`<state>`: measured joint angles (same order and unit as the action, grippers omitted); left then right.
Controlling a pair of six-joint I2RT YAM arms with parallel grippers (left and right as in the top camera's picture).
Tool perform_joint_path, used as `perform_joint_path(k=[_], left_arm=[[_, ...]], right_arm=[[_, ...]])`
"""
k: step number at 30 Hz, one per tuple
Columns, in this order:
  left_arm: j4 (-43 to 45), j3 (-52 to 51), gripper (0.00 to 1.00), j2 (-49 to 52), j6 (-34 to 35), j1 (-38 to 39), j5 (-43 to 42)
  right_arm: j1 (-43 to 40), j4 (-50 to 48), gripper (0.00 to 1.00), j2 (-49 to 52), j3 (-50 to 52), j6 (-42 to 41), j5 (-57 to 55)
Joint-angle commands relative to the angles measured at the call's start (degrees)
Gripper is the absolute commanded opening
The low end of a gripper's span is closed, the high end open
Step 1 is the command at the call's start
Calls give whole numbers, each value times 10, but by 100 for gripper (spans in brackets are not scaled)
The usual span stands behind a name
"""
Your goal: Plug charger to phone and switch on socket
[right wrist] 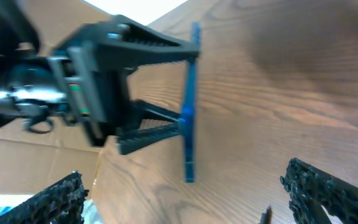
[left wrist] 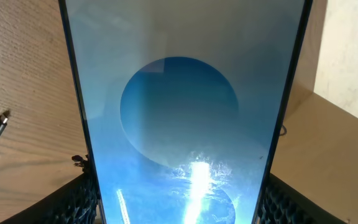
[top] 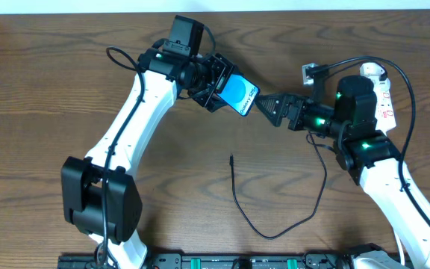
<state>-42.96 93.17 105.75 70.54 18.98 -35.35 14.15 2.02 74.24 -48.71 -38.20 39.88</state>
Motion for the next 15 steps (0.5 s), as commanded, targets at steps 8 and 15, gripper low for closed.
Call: perform_joint_path(k=[8, 15], left_arm=[[5, 6, 7, -42, 3, 21, 3], [5, 6, 7, -42, 3, 36, 3]], right_arm=[[22, 4, 99, 4, -13, 23, -40], [28, 6, 99, 18, -13, 25, -51]])
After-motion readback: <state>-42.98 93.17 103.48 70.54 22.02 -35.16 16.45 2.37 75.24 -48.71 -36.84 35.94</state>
